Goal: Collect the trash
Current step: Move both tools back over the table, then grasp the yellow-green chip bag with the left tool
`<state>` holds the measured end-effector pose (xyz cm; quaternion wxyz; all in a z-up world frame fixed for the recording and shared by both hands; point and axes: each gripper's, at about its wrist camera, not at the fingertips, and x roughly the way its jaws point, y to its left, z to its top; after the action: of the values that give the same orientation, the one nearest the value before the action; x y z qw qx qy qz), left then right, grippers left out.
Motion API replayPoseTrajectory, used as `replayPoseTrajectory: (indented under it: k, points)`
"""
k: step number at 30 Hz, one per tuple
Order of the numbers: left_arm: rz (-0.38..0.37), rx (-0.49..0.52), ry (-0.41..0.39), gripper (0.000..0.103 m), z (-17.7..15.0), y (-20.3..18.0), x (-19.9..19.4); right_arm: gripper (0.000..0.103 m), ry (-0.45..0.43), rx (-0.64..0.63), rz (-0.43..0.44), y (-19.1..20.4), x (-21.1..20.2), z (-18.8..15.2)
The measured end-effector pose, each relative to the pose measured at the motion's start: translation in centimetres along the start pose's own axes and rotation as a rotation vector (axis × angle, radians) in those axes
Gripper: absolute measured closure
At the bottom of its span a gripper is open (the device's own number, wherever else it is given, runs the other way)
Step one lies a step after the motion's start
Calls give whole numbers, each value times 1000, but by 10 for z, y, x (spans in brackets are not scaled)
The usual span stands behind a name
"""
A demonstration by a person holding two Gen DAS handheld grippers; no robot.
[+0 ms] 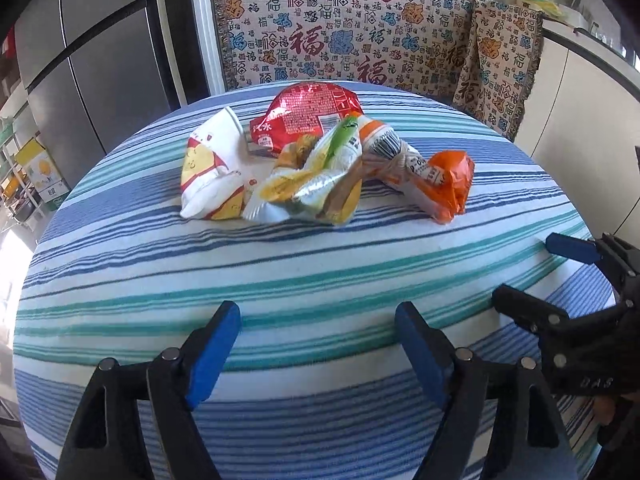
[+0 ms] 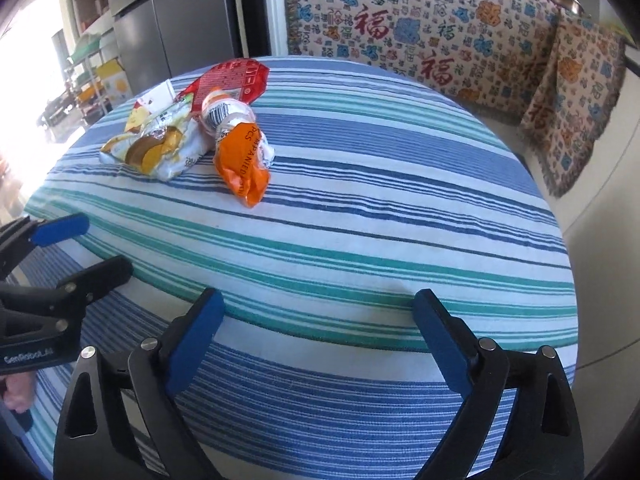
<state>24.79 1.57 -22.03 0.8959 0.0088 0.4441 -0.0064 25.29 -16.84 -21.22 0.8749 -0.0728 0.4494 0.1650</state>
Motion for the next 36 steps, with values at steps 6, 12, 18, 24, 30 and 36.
replayPoseTrajectory:
  k: [6, 12, 18, 24, 30, 36]
  points:
    - [14, -24, -4, 21, 22, 4, 16, 2, 7, 11, -8, 0, 1, 0]
    - [2, -23, -83, 23, 39, 2, 10, 2, 7, 12, -10, 0, 1, 1]
    - [5, -11, -113, 39, 51, 3, 9, 2, 5, 12, -10, -1, 2, 1]
    - [-23, -19, -114, 66, 51, 11, 4, 2, 4, 11, -10, -1, 2, 1]
    - [-50, -23, -109, 69, 24, 26, -28, 1, 2, 10, -10, -2, 2, 0]
    - [-35, -23, -104, 68, -19, 44, -64, 1, 1, 10, -9, -2, 2, 0]
